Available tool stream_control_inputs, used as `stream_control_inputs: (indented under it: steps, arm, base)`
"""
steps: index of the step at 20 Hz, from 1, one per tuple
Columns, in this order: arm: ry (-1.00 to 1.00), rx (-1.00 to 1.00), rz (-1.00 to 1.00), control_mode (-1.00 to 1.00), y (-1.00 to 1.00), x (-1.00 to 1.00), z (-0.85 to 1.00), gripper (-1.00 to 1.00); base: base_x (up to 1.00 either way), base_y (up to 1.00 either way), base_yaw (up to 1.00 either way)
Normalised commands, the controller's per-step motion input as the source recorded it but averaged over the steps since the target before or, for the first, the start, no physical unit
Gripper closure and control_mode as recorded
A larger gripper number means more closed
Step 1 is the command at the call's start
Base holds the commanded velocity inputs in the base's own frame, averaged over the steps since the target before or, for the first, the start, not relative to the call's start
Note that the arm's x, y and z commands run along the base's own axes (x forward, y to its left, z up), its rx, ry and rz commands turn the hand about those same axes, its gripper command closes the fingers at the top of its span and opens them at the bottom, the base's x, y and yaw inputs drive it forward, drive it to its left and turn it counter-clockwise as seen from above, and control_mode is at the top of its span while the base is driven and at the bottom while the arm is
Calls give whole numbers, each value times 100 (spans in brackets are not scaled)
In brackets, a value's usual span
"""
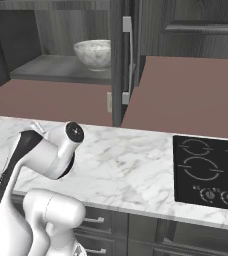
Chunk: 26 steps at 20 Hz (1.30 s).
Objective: Open the cabinet. Pick the bowls from the counter and place them in the cabinet. Then close the cabinet.
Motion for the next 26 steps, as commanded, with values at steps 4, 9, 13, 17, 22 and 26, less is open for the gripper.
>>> stream_control_inputs:
  steps: [4, 9, 13, 17, 22, 26]
  arm:
    - [-11, 0, -1, -100, 16, 14, -26, -100]
    - [-11, 3, -6, -100, 23, 15, -29, -100]
    - [0, 5, -2, -100, 22, 22, -29, -100]
    - [1, 4, 0, -100, 29, 25, -35, -100]
    - [4, 4, 0, -100, 21, 28, -27, -100]
    - [2, 4, 0, -100, 6, 30, -31, -100]
  base:
    - [0, 0, 0]
    - [0, 0, 0]
    - [0, 0, 0]
    - [0, 0, 0]
    - [0, 0, 0]
    - [0, 0, 0]
